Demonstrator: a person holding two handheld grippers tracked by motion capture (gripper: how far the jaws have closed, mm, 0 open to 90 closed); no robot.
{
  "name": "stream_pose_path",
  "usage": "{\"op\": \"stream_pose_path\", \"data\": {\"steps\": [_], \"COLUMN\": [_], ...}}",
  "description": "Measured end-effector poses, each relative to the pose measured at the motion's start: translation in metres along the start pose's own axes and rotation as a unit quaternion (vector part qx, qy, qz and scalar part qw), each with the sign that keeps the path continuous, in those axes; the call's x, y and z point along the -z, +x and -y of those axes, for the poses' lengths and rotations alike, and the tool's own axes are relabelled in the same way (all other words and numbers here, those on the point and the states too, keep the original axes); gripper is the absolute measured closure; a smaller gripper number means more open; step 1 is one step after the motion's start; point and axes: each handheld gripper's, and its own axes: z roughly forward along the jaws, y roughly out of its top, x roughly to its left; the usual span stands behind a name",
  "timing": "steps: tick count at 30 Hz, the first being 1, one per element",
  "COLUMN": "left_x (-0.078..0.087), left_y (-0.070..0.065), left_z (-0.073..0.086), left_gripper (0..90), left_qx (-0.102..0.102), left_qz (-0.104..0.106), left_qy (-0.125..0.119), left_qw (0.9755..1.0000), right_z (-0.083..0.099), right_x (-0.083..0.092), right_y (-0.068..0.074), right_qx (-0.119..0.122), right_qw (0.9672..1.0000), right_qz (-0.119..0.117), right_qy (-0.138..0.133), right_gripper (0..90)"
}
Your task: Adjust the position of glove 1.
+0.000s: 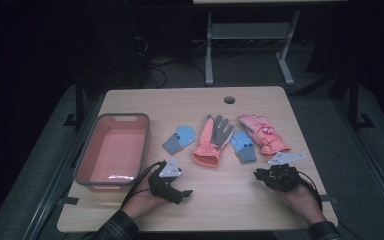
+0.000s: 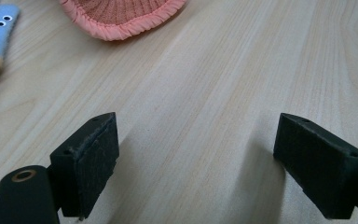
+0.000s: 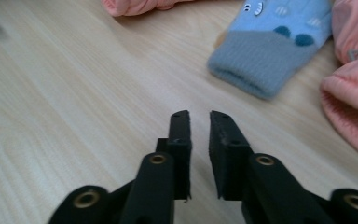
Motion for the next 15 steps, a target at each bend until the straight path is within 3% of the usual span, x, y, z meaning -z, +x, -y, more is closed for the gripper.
{"op": "stream_pose_path", "data": {"steps": [3, 9, 15], "left_x": [0.0, 0.0, 0.0], "left_y": [0.0, 0.0, 0.0], "left_z": [0.0, 0.0, 0.0], "left_gripper": [13.3, 13.3, 13.3], "left_qx": [0.0, 0.002, 0.002], "left_qz": [0.0, -0.001, -0.001], "left_qy": [0.0, 0.001, 0.001], "left_qw": [1.0, 1.0, 1.0], "right_z": [-0.005, -0.017, -0.029], "right_x": [-0.004, -0.01, -0.018], "right_y": [-0.002, -0.005, -0.016], "right_qx": [0.003, 0.005, -0.01], "right_qw": [1.0, 1.0, 1.0], "right_qz": [0.001, 0.002, 0.002], "right_qy": [0.004, 0.006, 0.0], "right_gripper": [89.7, 90.0, 90.0]}}
